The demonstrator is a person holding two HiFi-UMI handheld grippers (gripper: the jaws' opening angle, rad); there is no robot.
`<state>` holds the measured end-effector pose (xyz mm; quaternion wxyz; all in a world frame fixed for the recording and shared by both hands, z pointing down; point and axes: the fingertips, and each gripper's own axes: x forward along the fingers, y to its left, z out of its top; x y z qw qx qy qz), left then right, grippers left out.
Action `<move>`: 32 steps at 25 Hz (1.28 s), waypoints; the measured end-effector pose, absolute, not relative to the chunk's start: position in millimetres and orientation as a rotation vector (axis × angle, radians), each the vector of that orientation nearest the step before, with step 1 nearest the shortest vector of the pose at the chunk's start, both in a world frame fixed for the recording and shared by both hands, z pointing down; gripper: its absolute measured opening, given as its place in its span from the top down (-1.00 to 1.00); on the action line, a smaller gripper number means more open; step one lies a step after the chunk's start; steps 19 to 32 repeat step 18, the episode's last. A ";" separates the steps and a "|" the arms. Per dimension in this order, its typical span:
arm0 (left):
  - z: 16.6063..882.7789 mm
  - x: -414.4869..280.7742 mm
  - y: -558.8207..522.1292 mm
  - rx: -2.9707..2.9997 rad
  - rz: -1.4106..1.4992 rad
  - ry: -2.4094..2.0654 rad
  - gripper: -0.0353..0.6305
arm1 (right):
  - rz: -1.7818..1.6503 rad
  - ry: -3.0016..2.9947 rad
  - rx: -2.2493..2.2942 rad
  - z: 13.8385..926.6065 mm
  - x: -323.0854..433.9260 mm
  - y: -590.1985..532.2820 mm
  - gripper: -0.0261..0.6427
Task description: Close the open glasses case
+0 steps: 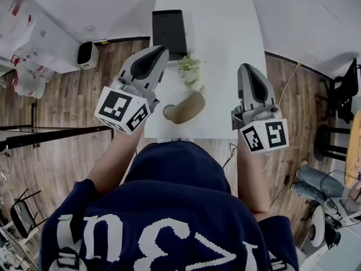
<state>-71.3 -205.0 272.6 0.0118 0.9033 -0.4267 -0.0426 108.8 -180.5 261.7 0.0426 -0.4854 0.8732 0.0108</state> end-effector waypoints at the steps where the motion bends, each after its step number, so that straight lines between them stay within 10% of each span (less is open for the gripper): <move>1: 271.0 -73.8 -204.8 2.815 -0.142 -1.345 0.81 | 0.038 2.666 -1.488 260.2 109.3 -179.8 0.85; 32: 264.4 -93.8 -206.1 2.773 -0.201 -1.464 0.81 | 0.080 2.642 -1.526 254.5 106.7 -178.8 0.85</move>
